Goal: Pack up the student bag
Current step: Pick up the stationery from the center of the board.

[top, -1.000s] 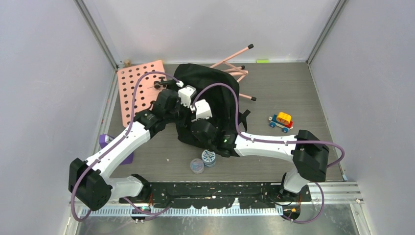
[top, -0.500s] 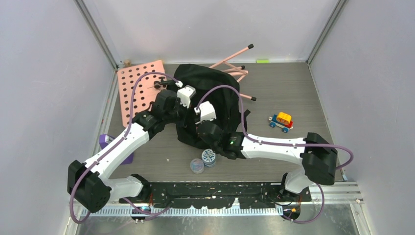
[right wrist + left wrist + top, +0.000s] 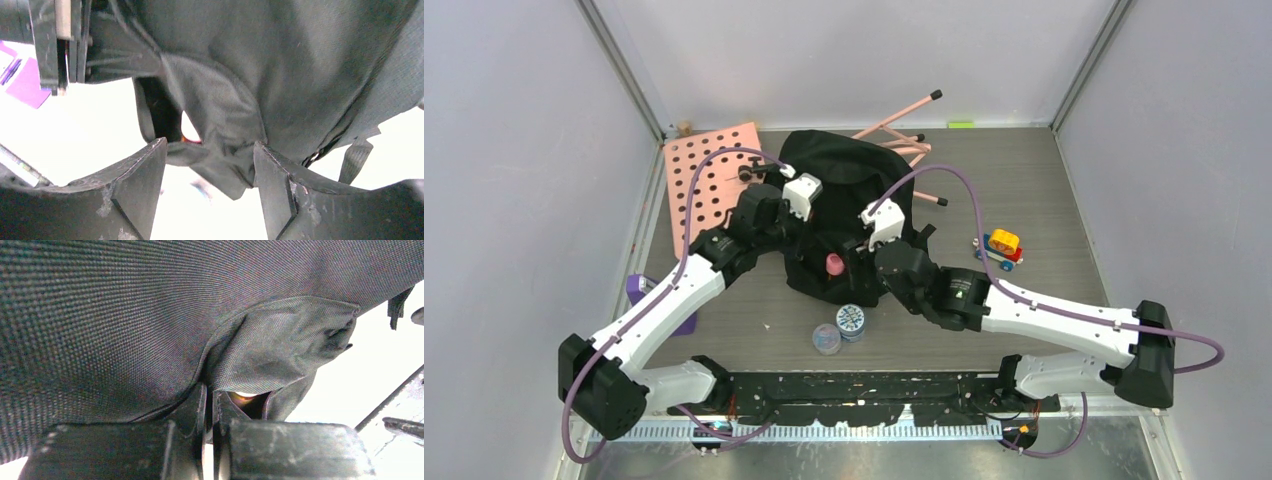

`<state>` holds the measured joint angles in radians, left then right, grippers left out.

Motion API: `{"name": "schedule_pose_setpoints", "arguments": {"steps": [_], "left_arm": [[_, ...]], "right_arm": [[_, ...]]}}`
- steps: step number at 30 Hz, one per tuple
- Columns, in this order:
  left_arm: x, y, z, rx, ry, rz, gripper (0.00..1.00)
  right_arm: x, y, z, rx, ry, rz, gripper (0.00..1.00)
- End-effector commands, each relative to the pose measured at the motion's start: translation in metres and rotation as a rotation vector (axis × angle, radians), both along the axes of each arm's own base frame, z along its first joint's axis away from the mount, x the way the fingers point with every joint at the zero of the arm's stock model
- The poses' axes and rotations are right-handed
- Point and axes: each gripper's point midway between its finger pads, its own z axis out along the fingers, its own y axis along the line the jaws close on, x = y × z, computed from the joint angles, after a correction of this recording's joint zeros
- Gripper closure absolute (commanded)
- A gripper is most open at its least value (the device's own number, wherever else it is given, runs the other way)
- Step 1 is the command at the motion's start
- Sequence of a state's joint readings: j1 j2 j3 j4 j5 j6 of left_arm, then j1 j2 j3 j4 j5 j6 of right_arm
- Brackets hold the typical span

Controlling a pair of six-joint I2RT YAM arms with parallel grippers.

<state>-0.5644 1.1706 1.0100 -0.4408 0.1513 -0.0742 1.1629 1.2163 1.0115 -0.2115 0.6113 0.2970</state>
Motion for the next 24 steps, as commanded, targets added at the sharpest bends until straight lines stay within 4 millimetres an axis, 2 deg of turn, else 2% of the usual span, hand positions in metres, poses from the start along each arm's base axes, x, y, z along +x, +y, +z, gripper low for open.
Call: {"name": "schedule_pose_setpoints", "arguments": {"steps": [1,3,6,12,18,24], "left_arm": [[0.006,-0.002,0.045,-0.086,-0.134,-0.001,1.0],[0.006,-0.001,0.046,-0.086,-0.135,0.002,1.0],[0.006,0.001,0.047,-0.085,-0.134,0.014,1.0],[0.005,0.001,0.048,-0.093,-0.129,0.02,1.0],[0.005,0.001,0.049,-0.097,-0.129,0.023,1.0],[0.004,0.003,0.05,-0.096,-0.136,0.028,1.0]], "right_arm": [[-0.031,-0.003,-0.025,0.001,0.137,0.09,0.3],[-0.041,-0.002,-0.038,0.021,0.196,0.085,0.29],[-0.05,-0.006,-0.054,0.059,0.27,-0.024,0.27],[-0.062,0.01,-0.081,0.095,0.297,-0.155,0.25],[-0.063,0.028,-0.109,0.009,0.312,-0.191,0.18],[-0.062,0.029,-0.128,-0.036,0.325,-0.229,0.1]]}}
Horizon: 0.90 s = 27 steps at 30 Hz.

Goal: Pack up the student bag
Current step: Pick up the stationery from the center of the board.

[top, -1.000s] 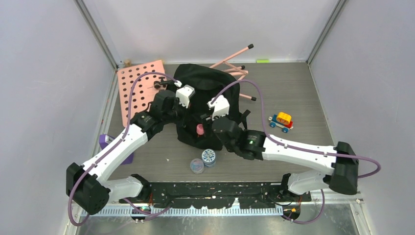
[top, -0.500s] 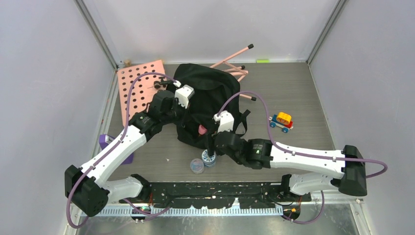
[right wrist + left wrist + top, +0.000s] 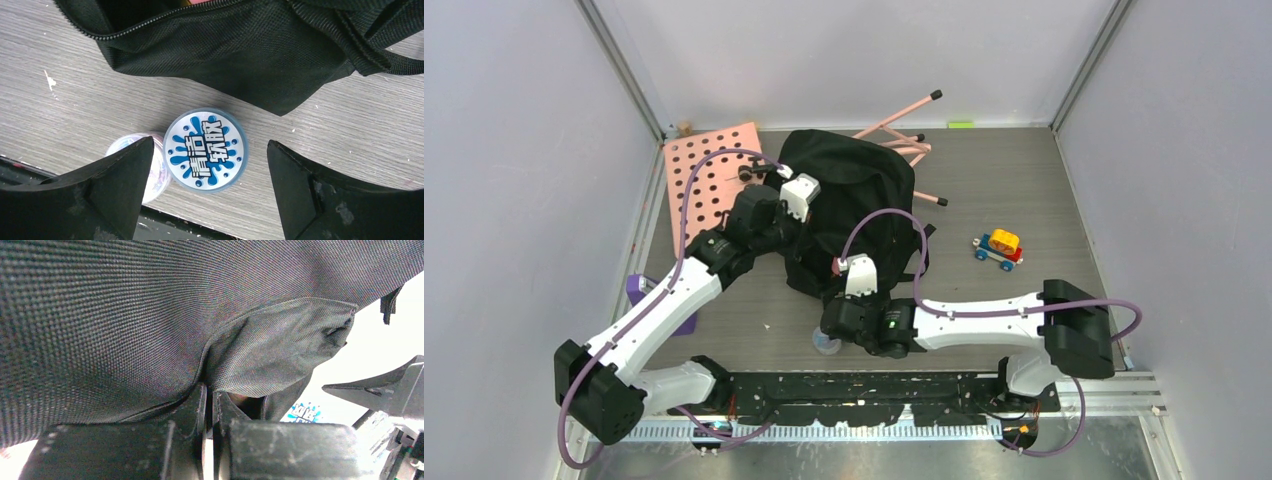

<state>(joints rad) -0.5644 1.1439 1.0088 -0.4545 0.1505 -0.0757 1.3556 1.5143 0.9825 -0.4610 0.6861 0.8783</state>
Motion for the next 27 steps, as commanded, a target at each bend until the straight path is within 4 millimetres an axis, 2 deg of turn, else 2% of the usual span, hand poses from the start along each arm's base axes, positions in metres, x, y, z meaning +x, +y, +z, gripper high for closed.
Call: {"name": "schedule_pose_setpoints", "arguments": {"steps": [1,6,13,18,24,27], "left_arm": [[0.009,0.0,0.045,-0.091,-0.128,0.026,1.0],[0.009,-0.001,0.043,-0.088,-0.122,0.024,1.0],[0.009,-0.001,0.043,-0.087,-0.121,0.024,1.0],[0.01,0.002,0.044,-0.08,-0.13,0.033,1.0],[0.01,0.001,0.042,-0.076,-0.126,0.033,1.0],[0.01,0.002,0.042,-0.075,-0.127,0.034,1.0]], "right_arm": [[0.01,0.01,0.018,0.061,-0.042,-0.074,0.09],[0.015,0.012,0.008,0.025,-0.048,-0.078,0.07],[0.017,0.009,-0.006,-0.025,-0.018,-0.095,0.08],[0.017,-0.01,-0.017,-0.068,0.004,-0.142,0.12],[0.016,-0.007,-0.018,-0.026,0.017,-0.12,0.26],[0.016,-0.005,-0.021,-0.037,0.028,-0.107,0.42]]}}
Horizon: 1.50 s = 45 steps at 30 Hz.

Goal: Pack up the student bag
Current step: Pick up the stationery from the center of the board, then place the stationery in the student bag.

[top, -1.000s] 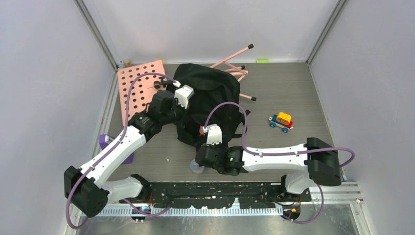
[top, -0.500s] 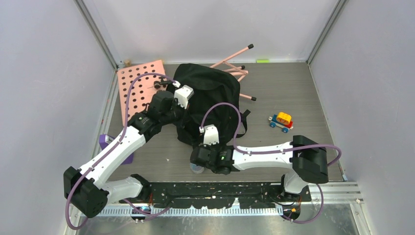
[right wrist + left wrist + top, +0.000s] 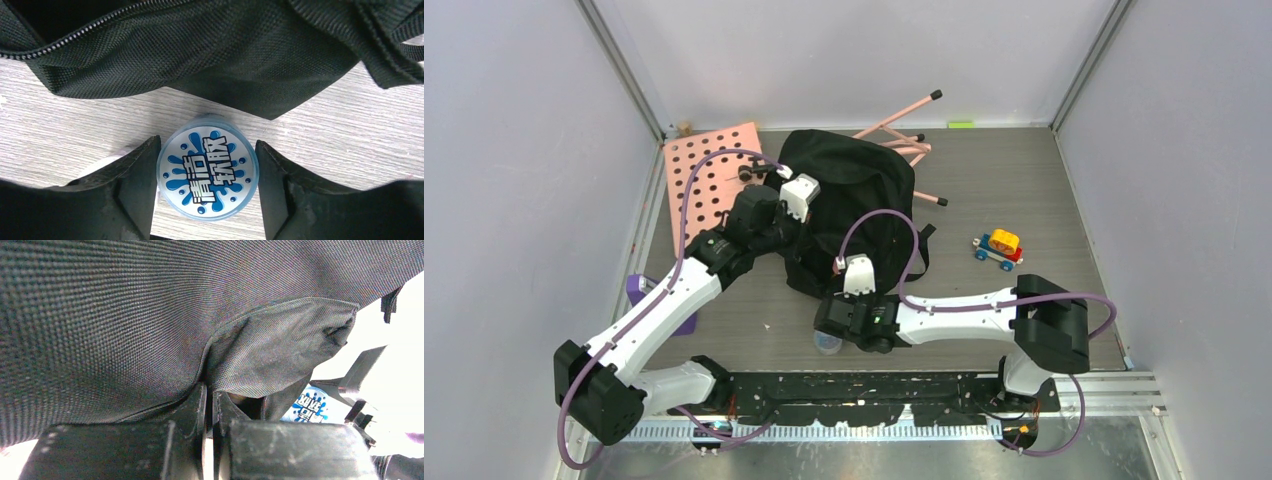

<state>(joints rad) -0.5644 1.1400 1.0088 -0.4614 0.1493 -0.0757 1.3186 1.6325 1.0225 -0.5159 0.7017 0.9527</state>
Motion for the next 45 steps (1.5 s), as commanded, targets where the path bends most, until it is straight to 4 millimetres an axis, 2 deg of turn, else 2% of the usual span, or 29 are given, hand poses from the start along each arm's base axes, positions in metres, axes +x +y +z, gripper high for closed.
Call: {"name": "schedule_pose_setpoints", "arguments": {"steps": [1,3,6,9,10,11,13,18,20,23,25,28,31,35,39,45], "left_arm": [[0.011,0.001,0.043,-0.076,-0.131,0.035,1.0],[0.012,0.003,0.043,-0.073,-0.136,0.039,1.0],[0.012,0.004,0.045,-0.07,-0.145,0.044,1.0],[0.012,0.007,0.047,-0.064,-0.156,0.053,1.0],[0.012,0.008,0.048,-0.062,-0.158,0.057,1.0],[0.012,0.008,0.048,-0.061,-0.161,0.057,1.0],[0.012,0.008,0.049,-0.062,-0.162,0.057,1.0],[0.01,0.007,0.051,-0.072,-0.16,0.051,1.0],[0.01,0.007,0.052,-0.075,-0.163,0.05,1.0],[0.01,0.007,0.052,-0.077,-0.162,0.051,1.0],[0.01,0.007,0.052,-0.079,-0.161,0.05,1.0],[0.01,0.006,0.051,-0.082,-0.159,0.047,1.0],[0.009,0.005,0.051,-0.083,-0.157,0.045,1.0],[0.009,0.005,0.052,-0.084,-0.158,0.044,1.0],[0.009,0.006,0.051,-0.083,-0.158,0.046,1.0],[0.009,0.005,0.051,-0.085,-0.156,0.043,1.0]], "right_arm": [[0.003,0.002,0.011,0.033,-0.008,-0.009,0.53],[0.003,0.0,0.016,0.026,-0.013,-0.005,0.65],[-0.003,-0.003,0.029,0.052,-0.031,0.02,0.73],[-0.01,-0.01,0.053,0.118,-0.069,0.053,0.88],[-0.013,-0.009,0.067,0.162,-0.086,0.063,0.9],[-0.014,-0.011,0.071,0.163,-0.096,0.081,0.95],[-0.015,-0.01,0.094,0.211,-0.127,0.105,0.99],[-0.008,0.003,0.154,0.32,-0.245,0.167,0.99],[-0.003,0.012,0.174,0.357,-0.299,0.183,0.99],[0.008,0.021,0.193,0.364,-0.384,0.174,0.99],[0.018,0.028,0.2,0.35,-0.441,0.158,0.99],[0.028,0.04,0.2,0.295,-0.505,0.172,1.0],[0.039,0.054,0.207,0.319,-0.566,0.165,1.0],[0.05,0.067,0.205,0.29,-0.637,0.19,1.0],[0.06,0.072,0.201,0.239,-0.712,0.18,1.0],[0.076,0.064,0.187,0.124,-0.769,0.13,1.0]]}}
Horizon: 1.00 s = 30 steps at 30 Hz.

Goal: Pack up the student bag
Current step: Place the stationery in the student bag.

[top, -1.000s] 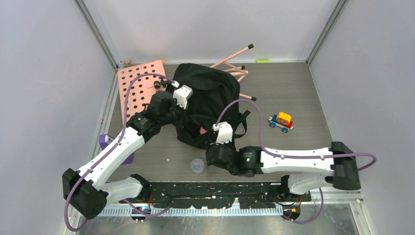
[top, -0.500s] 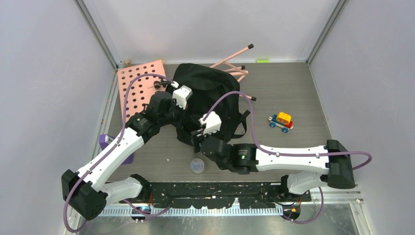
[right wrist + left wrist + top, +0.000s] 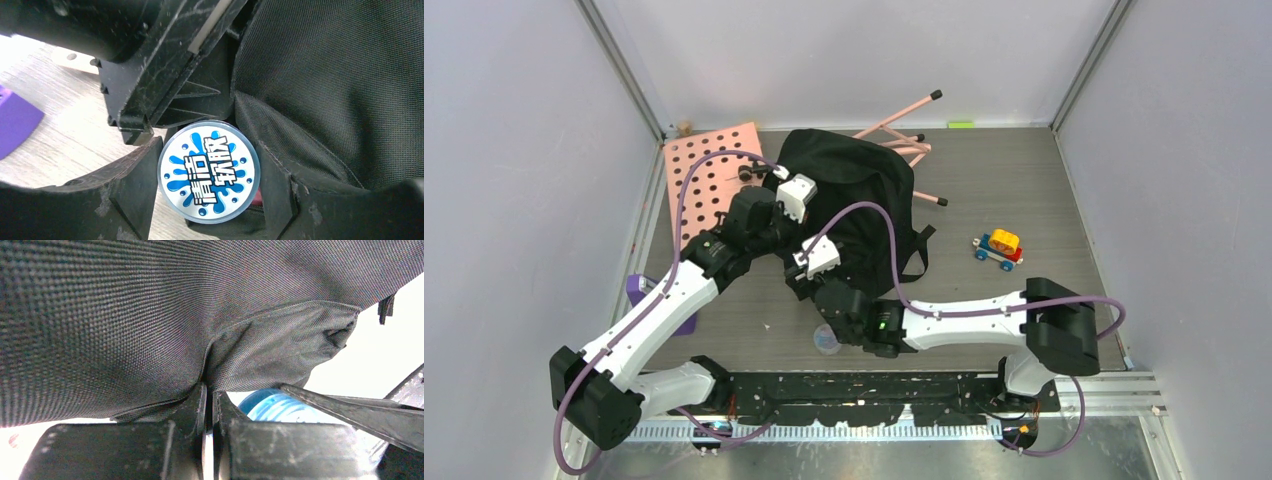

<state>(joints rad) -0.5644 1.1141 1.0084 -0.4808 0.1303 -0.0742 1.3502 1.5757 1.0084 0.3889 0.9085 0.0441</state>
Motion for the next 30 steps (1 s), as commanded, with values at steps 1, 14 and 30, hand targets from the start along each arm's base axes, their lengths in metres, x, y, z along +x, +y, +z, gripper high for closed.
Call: {"name": "schedule_pose_setpoints", "arguments": {"steps": [1,14,30], "left_arm": [[0.012,-0.001,0.047,-0.091,-0.146,0.027,1.0],[0.011,-0.003,0.048,-0.098,-0.142,0.022,1.0],[0.011,-0.004,0.048,-0.106,-0.141,0.019,1.0]], "right_arm": [[0.022,-0.016,0.028,0.063,-0.105,-0.131,0.99],[0.039,-0.019,-0.004,0.063,-0.067,-0.163,1.0],[0.042,-0.014,-0.035,0.147,0.089,-0.125,0.6]]}}
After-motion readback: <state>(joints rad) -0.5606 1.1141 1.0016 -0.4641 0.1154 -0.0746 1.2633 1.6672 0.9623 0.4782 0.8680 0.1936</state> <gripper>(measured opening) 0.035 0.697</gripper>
